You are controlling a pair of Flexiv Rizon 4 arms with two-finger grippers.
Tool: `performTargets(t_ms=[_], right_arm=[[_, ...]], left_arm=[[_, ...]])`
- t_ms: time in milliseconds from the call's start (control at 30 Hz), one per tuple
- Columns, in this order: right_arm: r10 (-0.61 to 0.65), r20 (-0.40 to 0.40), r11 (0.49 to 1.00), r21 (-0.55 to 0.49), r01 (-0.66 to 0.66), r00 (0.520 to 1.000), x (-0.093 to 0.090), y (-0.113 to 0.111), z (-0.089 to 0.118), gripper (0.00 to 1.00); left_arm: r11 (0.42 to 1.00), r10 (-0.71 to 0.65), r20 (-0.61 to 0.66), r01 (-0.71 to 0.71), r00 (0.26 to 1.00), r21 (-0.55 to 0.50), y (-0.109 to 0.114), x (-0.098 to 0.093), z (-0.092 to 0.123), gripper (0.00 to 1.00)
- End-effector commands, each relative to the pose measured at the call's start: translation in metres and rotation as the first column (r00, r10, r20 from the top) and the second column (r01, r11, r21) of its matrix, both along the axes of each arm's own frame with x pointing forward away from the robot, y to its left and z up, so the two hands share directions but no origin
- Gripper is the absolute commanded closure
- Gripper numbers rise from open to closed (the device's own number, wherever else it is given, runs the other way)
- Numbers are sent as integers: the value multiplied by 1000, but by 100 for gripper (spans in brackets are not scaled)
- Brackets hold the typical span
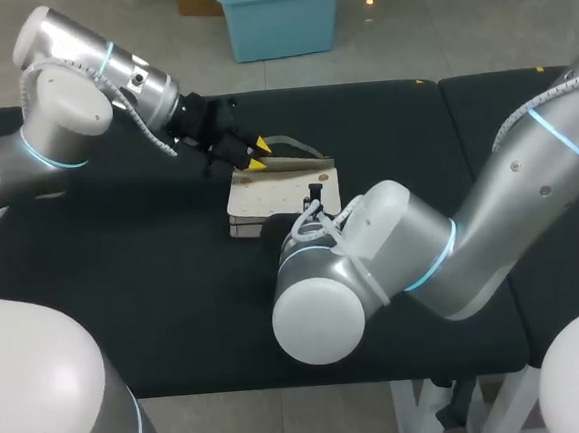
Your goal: Pick up the bag, open it, inspect its contents, close it, and place it on the opposite side
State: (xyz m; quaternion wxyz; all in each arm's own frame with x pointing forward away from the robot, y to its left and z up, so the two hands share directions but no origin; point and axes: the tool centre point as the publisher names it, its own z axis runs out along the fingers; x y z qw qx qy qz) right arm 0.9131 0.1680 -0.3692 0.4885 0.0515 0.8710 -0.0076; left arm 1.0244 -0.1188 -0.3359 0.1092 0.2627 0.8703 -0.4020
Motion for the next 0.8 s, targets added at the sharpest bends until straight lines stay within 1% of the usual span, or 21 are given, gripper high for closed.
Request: performTargets(t_ms=[33,100,133,167,233,300,367,467,700,800], right_arm=[[49,20,998,30,-50,999,-1,-3,-5,100],[49,20,998,30,-50,999,-1,-3,-5,100],[49,20,998,30,-50,999,-1,-3,-5,100],[49,20,998,30,-50,999,-1,-3,-5,100],[49,20,998,30,-50,999,-1,-3,-5,100],[49,20,998,30,-50,999,-1,-3,-5,100],[49,20,998,30,-50,999,-1,-3,-5,100],[49,20,998,30,-50,999,-1,-3,-5,100],[49,20,998,30,-50,999,-1,-3,-5,100],[49,20,998,30,-50,999,-1,-3,-5,100]], left_arm=[[997,71,92,-69,993,-23,0,-16,-1,34],[996,82,82,-80,993,-35,0,-16,-2,33],[995,94,103,-91,990,-28,-1,-15,-3,32],[995,99,99,-96,990,-28,-2,-14,-5,32],[993,117,98,-116,988,-18,-4,-9,-8,35],[992,123,79,-122,989,-17,-6,-5,-12,45],[991,132,72,-132,989,-14,-9,0,-15,49],[990,142,67,-141,988,-7,-13,6,-19,51],[986,162,62,-164,985,21,-17,19,-26,53],[985,168,53,-169,984,27,-18,23,-28,57]])
